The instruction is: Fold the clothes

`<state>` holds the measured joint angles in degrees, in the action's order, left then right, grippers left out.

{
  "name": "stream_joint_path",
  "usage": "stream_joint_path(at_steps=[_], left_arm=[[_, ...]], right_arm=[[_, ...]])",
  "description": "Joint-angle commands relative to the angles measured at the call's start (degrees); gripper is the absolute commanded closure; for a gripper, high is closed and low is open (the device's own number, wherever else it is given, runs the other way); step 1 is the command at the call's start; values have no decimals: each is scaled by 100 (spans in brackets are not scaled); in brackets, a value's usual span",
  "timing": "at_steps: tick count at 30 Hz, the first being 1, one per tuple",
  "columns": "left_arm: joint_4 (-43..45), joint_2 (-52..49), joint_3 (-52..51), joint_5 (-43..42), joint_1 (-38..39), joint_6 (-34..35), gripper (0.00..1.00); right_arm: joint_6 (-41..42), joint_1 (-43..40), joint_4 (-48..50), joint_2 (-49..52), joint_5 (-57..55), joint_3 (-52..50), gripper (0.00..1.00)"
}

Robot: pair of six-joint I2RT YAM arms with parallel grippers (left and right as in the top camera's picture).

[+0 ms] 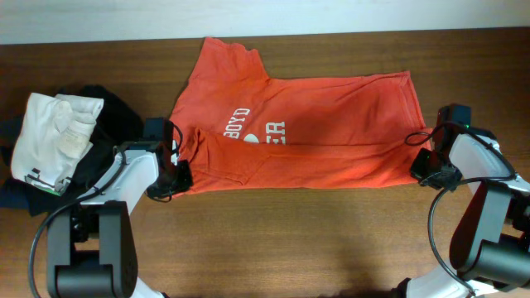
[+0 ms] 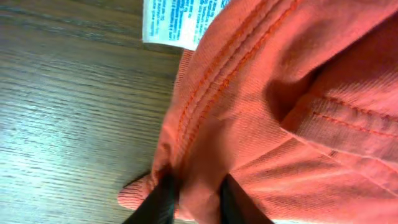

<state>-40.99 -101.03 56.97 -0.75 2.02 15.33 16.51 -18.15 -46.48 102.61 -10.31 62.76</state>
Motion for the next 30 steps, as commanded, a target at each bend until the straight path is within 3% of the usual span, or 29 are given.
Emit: stream_joint_path(at_steps=[1,7,8,9,10,15,18,21,22,23,24,27,30], left_arm=[[-48,-109,-258,-105,7,-11,77],[-98,-109,-260,-107,7,-13,77],[-138,-109,-260,-90,7,-13,82],[-195,-109,-260,-83,7,-13,91],[-273,-109,-260,-90,7,-11,99],[-1355,-107,-260,-42,7,315,100],[-2046,4,-260,-48,7,315,100],[-2076,385,-236,-94,7,304,100],[-2079,688,-166,-92,7,236,83],[-2079,1003,-35,-90,7,195,1],[-2092,1274,164,-94,7,103,1],[-2074,1617,905,-175,9,-271,1],[-691,1228,1659,-1034,9,-973,1]], right_arm=[[52,4,122,0,-229,-52,67],[55,4,391,568,-219,-90,65],[57,4,385,680,-221,-90,74],[57,2,313,750,-223,-90,91],[219,-52,63,737,-264,-87,96],[1172,-1008,-1552,737,-273,-87,96],[1139,-1220,-1635,647,105,-81,96],[979,-1110,-1644,343,354,11,90],[922,-1091,-1716,109,463,127,78],[852,-1088,-1814,-157,577,291,60],[664,-1088,-1908,-402,726,474,52],[251,-1073,-2094,-933,1119,898,47],[-732,-957,-2087,-1464,2310,1032,44]])
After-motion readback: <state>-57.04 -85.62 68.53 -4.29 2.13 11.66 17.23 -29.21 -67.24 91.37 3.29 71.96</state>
